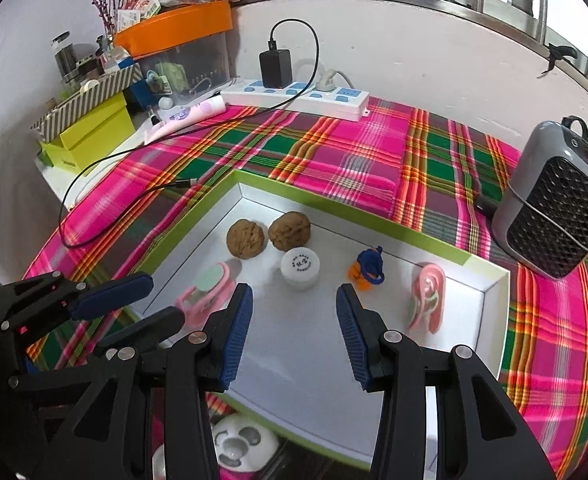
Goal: Organize objects
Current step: 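Withdraw both open tools from the box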
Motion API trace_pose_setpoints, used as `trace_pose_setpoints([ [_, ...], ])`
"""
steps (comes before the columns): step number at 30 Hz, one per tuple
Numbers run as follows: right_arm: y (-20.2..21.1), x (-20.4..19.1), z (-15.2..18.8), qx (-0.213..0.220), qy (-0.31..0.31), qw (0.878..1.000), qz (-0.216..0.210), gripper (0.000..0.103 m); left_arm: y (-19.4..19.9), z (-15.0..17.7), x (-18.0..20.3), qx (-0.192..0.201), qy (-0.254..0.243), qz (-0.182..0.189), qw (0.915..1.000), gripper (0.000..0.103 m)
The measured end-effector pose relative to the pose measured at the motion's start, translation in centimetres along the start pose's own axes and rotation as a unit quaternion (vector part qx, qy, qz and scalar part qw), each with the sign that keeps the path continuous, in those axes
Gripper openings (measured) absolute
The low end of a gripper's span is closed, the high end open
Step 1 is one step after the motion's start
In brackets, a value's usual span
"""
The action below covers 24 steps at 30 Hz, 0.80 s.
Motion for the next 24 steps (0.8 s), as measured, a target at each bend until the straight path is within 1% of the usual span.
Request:
trace_pose_setpoints([
  [7, 1.1, 0.1, 0.8, 0.007, -0.014, 1.0, 0.001, 0.045, 0.8, 0.4, 0.4, 0.002, -0.003, 0.0, 1.0, 0.03],
  [17, 3.9, 0.9, 2.5, 0.03, -0.038, 0.999, 0.024, 0.045, 2.1, 1.3, 1.1, 0.007, -0.008, 0.002, 0.9999, 0.03],
  [24, 5.7, 1.6, 4.0, 0.043, -0.054, 0.997, 0.04, 0.045, 3.1, 2.2, 1.4, 0.009, -0.005, 0.013, 0.9999, 0.03],
])
Point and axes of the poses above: each gripper's, at about its wrist camera, not at the fingertips, and y roughly against the way its jaws point, x to its right, z to its underside, the point moved 6 cm from there along -y, roughly the way its jaws point, and after that the axes turned 10 degrees about z, right-handed, at the moved point
